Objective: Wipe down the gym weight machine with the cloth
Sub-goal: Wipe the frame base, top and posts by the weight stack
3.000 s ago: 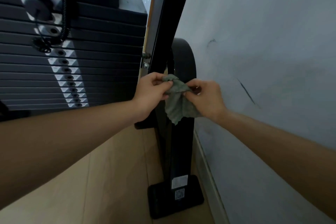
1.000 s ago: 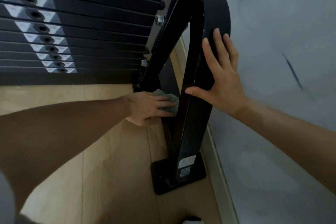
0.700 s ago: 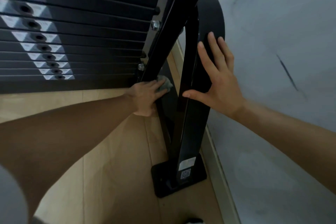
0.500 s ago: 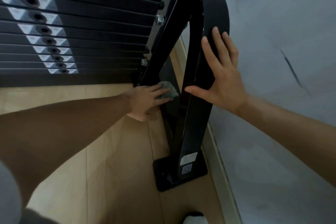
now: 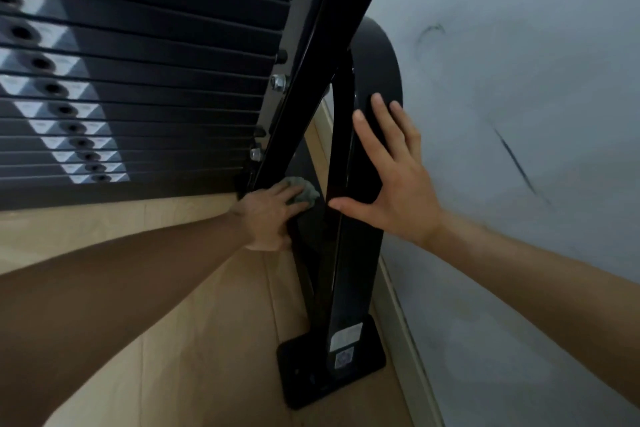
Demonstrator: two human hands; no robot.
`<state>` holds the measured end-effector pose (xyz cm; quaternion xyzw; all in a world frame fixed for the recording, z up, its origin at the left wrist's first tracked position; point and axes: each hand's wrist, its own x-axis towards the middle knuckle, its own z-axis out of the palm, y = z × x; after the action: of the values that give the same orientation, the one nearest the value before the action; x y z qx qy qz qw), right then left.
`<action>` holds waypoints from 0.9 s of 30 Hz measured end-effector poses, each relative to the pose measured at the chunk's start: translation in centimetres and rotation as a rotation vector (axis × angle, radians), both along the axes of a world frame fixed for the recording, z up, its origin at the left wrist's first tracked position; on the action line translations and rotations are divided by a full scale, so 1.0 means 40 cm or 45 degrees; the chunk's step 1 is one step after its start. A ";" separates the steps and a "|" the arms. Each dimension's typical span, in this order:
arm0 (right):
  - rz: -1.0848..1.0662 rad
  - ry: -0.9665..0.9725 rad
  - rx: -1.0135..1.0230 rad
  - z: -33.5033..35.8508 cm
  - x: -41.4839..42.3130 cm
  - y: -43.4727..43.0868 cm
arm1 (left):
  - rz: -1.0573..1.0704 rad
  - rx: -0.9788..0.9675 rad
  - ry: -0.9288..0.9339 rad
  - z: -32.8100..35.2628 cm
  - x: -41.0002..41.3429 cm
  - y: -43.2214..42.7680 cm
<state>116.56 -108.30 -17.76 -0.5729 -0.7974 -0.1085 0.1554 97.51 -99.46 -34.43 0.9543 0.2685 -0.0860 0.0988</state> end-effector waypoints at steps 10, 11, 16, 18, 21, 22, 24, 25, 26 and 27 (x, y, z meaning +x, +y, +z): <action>0.009 -0.013 0.030 -0.011 0.003 0.002 | -0.520 0.147 0.033 -0.014 -0.064 -0.069; 0.007 -0.013 0.039 -0.014 0.003 0.003 | -0.496 0.125 0.003 -0.010 -0.068 -0.061; 0.013 -0.011 0.050 -0.015 0.007 0.007 | -0.227 -0.008 -0.155 0.010 -0.056 -0.024; 0.015 0.001 0.046 -0.015 0.008 0.007 | -0.211 -0.018 -0.189 0.005 -0.044 -0.022; 0.027 0.003 0.052 -0.018 0.010 0.007 | -0.298 0.022 -0.165 0.005 -0.034 -0.045; 0.029 -0.002 0.057 -0.019 0.010 0.008 | -0.343 0.032 -0.158 0.005 -0.035 -0.054; 0.032 -0.009 0.063 -0.020 0.010 0.010 | -0.408 0.041 -0.169 0.005 -0.042 -0.067; 0.033 -0.011 0.063 -0.021 0.010 0.011 | -0.425 0.057 -0.176 0.003 -0.048 -0.067; 0.033 -0.013 0.065 -0.022 0.010 0.012 | -0.422 0.073 -0.182 0.001 -0.054 -0.063; 0.033 -0.016 0.068 -0.024 0.010 0.012 | -0.394 0.087 -0.189 -0.002 -0.058 -0.055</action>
<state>116.97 -107.83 -18.73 -0.5574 -0.8026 -0.1313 0.1672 95.18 -101.67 -34.50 0.9908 0.1133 -0.0205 0.0716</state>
